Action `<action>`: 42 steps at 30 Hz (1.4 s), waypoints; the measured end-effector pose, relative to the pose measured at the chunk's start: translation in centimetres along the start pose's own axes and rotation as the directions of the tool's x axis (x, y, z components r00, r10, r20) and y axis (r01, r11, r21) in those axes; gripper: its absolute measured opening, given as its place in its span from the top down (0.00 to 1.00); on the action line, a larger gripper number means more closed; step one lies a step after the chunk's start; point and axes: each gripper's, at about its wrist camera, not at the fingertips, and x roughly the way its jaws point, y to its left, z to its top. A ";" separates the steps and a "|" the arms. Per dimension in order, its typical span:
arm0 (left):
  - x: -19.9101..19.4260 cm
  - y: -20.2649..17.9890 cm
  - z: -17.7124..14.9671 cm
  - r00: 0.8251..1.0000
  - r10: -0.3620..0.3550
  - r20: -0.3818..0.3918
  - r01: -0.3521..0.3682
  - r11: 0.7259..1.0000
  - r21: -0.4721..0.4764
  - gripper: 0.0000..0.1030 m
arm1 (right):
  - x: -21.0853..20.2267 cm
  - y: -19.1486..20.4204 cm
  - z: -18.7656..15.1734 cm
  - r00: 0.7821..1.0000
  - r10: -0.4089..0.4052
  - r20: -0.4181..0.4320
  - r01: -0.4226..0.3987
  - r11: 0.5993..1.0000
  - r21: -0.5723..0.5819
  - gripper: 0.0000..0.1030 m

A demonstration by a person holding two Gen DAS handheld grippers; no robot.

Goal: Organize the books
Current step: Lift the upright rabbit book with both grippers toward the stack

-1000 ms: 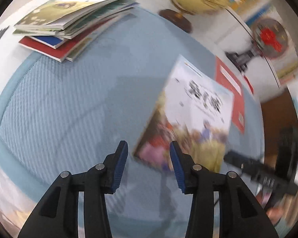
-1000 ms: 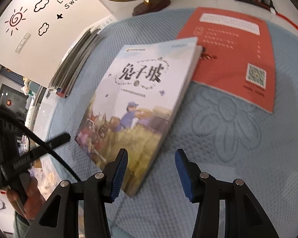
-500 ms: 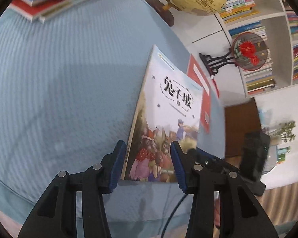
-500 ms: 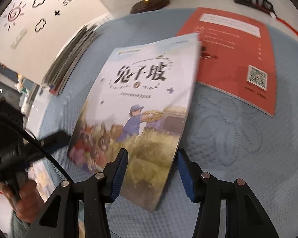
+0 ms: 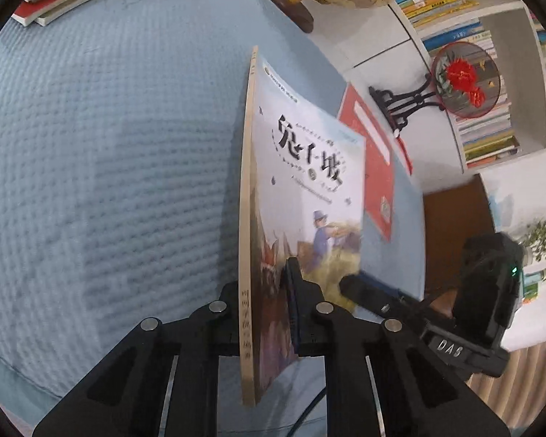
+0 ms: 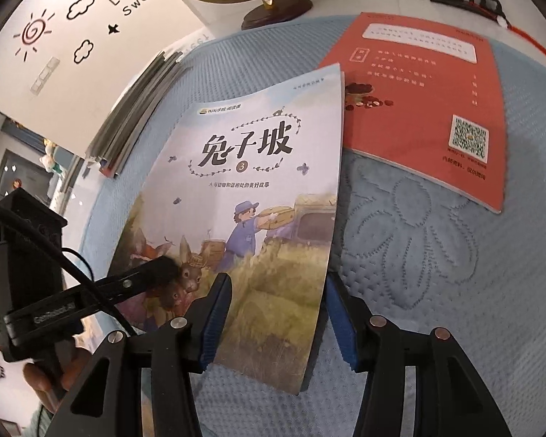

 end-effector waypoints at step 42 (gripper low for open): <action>-1.4 0.8 0.5 0.970 0.227 0.082 -0.235 0.967 0.102 0.77 | -0.6 -1.7 -1.6 0.991 0.132 -0.024 -0.130 0.989 0.069 0.45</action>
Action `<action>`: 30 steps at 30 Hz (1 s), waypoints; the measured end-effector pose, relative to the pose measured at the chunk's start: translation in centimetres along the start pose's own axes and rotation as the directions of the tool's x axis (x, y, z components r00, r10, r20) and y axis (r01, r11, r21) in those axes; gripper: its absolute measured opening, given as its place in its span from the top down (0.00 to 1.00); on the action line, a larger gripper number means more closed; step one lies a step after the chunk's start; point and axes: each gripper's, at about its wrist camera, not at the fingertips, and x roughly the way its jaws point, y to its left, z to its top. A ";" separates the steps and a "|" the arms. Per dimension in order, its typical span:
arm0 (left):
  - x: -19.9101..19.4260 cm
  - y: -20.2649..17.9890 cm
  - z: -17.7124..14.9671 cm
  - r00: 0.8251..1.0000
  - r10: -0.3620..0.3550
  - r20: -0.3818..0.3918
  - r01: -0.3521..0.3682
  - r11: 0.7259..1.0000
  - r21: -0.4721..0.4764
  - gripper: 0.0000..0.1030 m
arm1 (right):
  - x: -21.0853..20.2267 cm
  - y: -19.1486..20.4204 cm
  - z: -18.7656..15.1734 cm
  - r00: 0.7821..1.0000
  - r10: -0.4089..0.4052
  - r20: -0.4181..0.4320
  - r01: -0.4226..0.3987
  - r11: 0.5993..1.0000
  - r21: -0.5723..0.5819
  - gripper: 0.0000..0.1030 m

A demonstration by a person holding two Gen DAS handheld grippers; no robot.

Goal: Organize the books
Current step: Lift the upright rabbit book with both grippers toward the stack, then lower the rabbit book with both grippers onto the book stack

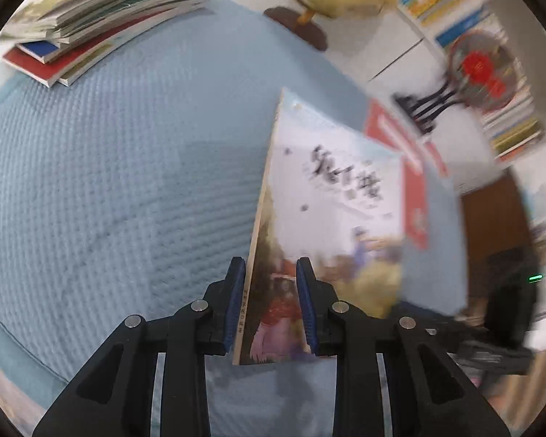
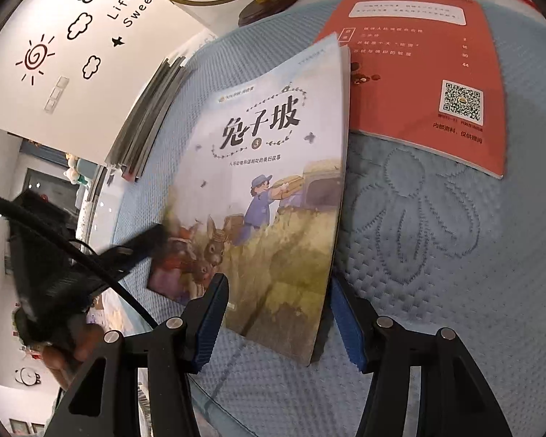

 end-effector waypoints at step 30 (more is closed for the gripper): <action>1.9 2.0 -0.4 0.853 -0.521 0.034 0.491 0.779 -0.390 0.89 | -2.2 -2.3 -0.2 0.993 0.120 -0.002 -0.119 0.985 0.127 0.44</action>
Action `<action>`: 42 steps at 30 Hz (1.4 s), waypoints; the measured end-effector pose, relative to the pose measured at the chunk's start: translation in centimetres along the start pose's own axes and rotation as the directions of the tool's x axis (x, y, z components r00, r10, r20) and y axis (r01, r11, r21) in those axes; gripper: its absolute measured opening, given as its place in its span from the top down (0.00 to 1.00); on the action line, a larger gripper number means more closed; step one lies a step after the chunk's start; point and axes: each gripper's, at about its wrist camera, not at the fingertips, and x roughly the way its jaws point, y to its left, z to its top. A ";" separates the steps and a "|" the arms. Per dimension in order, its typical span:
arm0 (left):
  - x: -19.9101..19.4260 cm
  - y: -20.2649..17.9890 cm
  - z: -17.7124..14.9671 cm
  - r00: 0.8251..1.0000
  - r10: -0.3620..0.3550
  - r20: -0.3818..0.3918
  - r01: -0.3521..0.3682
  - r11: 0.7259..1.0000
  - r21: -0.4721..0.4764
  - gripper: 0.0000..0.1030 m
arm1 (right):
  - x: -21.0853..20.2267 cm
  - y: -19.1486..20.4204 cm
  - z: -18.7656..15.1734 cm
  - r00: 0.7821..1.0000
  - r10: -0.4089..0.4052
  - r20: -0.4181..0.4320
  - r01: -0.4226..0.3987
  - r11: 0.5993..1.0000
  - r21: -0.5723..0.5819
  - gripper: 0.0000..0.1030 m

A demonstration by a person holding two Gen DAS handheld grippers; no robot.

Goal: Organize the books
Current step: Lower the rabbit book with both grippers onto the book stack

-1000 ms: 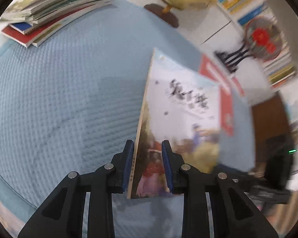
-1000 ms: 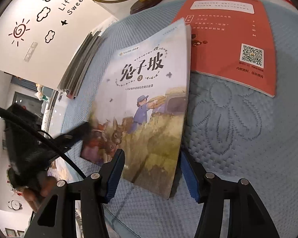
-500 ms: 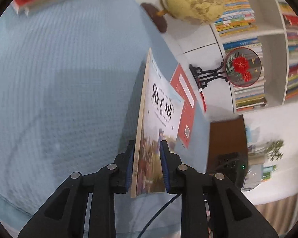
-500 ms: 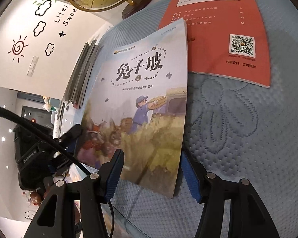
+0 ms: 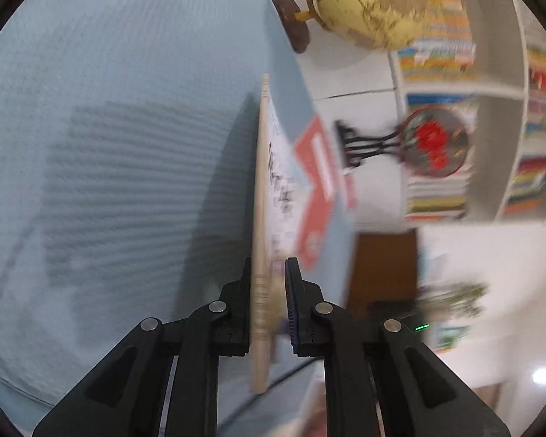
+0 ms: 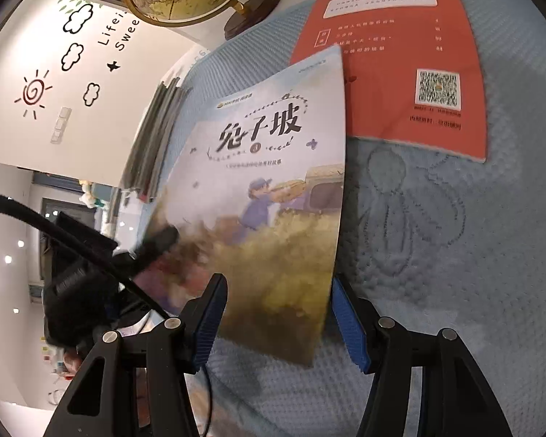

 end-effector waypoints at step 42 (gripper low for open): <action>-2.1 -9.6 4.6 0.948 0.316 -0.030 -0.247 0.795 0.554 0.89 | 1.0 16.5 -1.6 0.878 -0.308 0.367 0.427 0.851 -0.307 0.66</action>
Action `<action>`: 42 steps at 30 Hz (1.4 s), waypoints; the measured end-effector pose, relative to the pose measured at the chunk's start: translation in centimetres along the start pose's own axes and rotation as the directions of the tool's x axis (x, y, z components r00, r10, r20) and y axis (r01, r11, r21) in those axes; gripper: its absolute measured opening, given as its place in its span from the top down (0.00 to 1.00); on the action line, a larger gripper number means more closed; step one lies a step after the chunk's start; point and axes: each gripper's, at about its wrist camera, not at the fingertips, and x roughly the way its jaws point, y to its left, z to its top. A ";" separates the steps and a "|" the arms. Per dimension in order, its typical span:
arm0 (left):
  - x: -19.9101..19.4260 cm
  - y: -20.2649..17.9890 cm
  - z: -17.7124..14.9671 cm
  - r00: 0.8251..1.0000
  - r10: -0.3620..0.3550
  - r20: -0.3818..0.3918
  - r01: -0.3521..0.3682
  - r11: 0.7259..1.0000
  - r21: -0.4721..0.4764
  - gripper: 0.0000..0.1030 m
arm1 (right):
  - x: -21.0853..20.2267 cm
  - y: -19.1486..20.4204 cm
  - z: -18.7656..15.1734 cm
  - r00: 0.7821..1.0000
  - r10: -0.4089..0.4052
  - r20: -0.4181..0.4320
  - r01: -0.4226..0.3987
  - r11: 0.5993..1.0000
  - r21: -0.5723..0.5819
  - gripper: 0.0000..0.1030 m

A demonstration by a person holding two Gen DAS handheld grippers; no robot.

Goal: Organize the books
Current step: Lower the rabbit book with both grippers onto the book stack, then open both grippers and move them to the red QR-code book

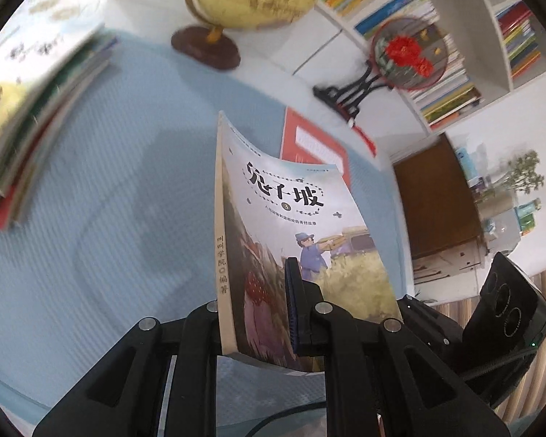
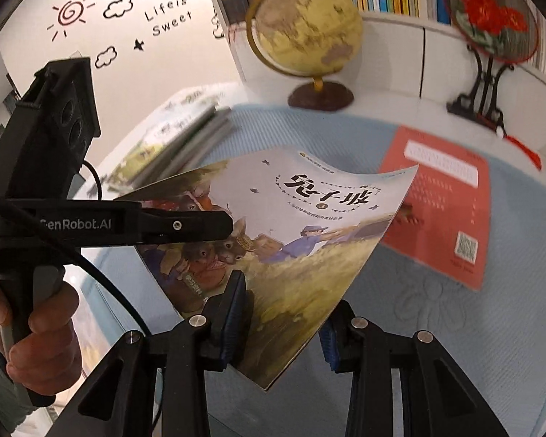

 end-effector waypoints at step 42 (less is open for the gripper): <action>-11.3 24.8 9.5 0.918 0.397 0.013 -0.390 0.906 -0.164 0.61 | 18.2 18.3 13.7 0.990 0.105 -0.094 -0.095 0.990 0.104 0.64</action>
